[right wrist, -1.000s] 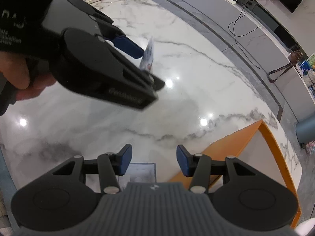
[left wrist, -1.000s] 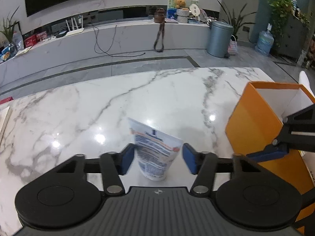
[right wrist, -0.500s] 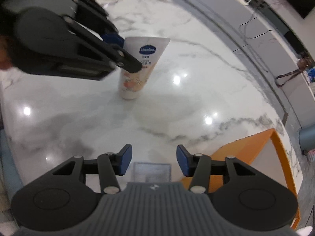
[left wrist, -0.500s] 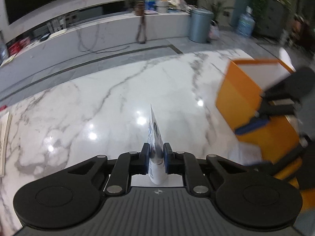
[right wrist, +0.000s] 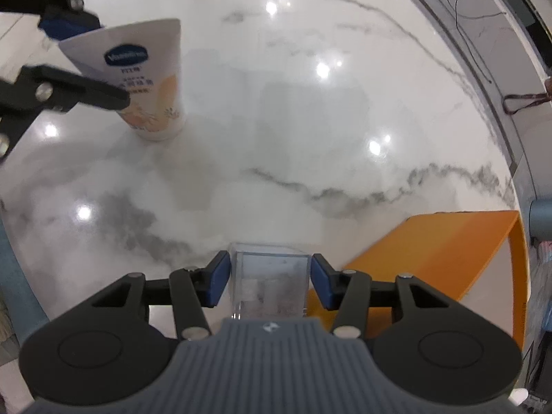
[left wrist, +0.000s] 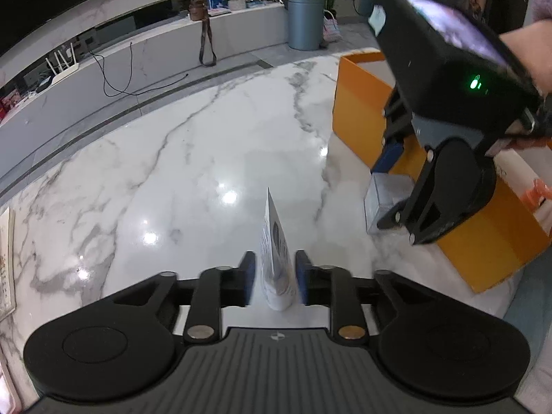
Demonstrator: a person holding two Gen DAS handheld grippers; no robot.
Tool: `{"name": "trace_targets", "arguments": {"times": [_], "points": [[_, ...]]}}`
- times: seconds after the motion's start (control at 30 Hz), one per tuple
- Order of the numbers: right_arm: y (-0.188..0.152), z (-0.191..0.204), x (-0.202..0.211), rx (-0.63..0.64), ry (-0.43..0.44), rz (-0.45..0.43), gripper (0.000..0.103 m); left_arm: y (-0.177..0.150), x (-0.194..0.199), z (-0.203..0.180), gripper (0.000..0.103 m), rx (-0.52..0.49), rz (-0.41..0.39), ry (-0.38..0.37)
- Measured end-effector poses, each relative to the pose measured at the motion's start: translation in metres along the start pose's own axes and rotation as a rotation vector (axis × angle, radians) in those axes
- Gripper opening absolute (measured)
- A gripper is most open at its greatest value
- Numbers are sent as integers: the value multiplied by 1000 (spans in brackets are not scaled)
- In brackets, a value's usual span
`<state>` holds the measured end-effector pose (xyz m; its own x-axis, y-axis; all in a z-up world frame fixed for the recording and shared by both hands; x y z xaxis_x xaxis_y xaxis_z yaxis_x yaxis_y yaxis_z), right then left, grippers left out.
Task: Organize rigid objects
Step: 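Grasp the Vaseline tube with the left tool while the right tool grasps the clear cube, then carry the Vaseline tube and clear cube over the orange box with both tools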
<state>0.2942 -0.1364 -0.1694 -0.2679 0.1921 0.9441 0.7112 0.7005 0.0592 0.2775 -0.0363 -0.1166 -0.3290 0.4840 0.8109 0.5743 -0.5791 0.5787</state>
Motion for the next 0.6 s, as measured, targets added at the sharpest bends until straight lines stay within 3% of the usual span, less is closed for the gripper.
{"name": "trace_targets", "arguments": {"times": [0.1, 0.3, 0.4, 0.53, 0.6], "points": [[1, 1, -2, -16, -7, 3, 51, 2, -2, 4, 42, 33, -18, 10], [13, 25, 13, -17, 51, -87, 51, 2, -6, 8, 42, 82, -35, 23], [18, 38, 18, 2, 70, -121, 50, 1, -8, 7, 34, 87, -31, 22], [18, 43, 20, 8, 68, -126, 60, 0, -8, 6, 25, 77, -27, 28], [15, 40, 18, -7, 65, -123, 60, 1, -8, 6, 21, 76, -30, 33]]}}
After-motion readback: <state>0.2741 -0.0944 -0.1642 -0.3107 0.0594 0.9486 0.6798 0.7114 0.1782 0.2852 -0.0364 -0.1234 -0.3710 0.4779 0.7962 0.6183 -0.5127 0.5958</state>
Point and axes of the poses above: each gripper's, at about its wrist camera, not at the fingertips, and x roughly against the way its jaws point, z to its left, y to its top, the point moved 10 cm from there along -x, roughly the way its jaws point, and after that the axes turned 8 degrees about -y, right-handed, at the moved point
